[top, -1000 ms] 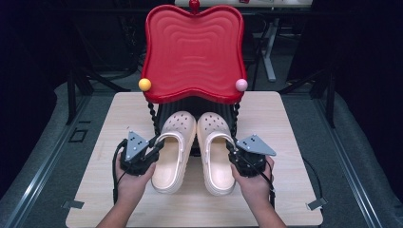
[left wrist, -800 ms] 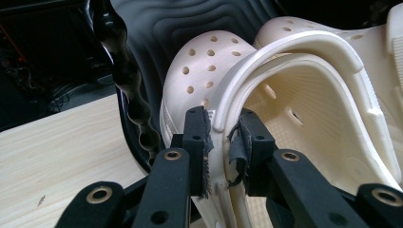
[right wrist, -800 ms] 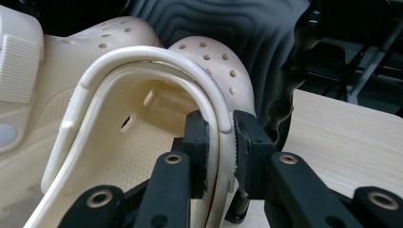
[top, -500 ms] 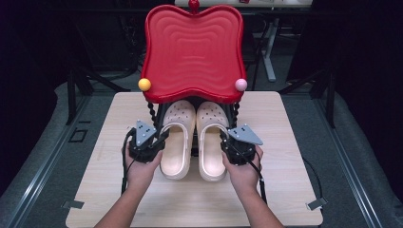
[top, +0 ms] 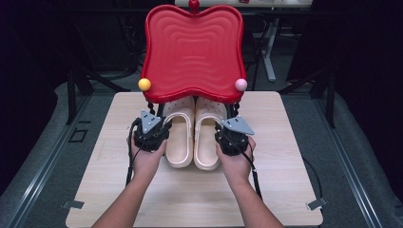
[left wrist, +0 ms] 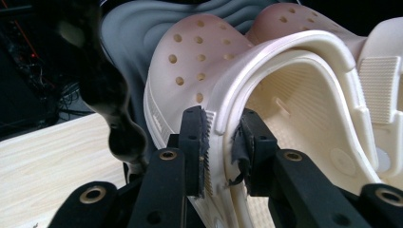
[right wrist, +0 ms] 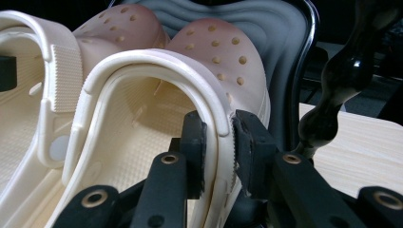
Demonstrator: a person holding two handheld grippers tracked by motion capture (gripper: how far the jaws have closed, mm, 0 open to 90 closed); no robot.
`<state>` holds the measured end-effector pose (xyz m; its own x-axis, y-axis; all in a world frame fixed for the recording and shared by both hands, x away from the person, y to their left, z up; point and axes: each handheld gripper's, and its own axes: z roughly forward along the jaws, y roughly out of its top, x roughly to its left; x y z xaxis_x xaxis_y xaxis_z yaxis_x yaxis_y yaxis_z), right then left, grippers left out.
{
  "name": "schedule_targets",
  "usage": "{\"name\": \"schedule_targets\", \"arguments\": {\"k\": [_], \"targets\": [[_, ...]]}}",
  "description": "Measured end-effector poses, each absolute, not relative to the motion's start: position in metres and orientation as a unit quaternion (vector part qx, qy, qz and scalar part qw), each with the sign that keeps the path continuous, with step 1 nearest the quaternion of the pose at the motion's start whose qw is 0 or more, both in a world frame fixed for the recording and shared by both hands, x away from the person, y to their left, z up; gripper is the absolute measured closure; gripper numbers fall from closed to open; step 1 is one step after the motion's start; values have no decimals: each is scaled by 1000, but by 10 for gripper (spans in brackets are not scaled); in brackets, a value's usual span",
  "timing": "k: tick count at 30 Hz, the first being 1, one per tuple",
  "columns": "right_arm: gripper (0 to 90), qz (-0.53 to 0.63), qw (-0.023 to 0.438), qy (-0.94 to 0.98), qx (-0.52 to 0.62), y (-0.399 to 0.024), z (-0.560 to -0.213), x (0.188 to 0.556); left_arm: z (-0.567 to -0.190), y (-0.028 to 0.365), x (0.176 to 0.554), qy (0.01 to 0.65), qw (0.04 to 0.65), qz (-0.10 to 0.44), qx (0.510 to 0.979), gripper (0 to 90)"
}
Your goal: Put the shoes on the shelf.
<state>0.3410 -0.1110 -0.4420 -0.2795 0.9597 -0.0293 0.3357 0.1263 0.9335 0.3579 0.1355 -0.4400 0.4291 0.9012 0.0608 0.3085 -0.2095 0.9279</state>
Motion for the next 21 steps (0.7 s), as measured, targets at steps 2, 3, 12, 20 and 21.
{"name": "schedule_targets", "arguments": {"k": [2, 3, 12, 20, 21], "targets": [[728, 447, 351, 664, 485, -111, -443, 340, -441, 136, 357, 424, 465, 320, 709, 726], [718, 444, 352, 669, 482, -111, -443, 339, -442, 136, 356, 423, 466, 318, 709, 717], [677, 449, 337, 675, 479, -113, -443, 339, -444, 138, 354, 427, 472, 306, 708, 672], [638, 446, 341, 681, 470, -112, -443, 337, -445, 138, 354, 429, 475, 291, 710, 607], [632, 447, 340, 682, 469, -113, -443, 337, -445, 138, 354, 430, 475, 292, 710, 604]]}}
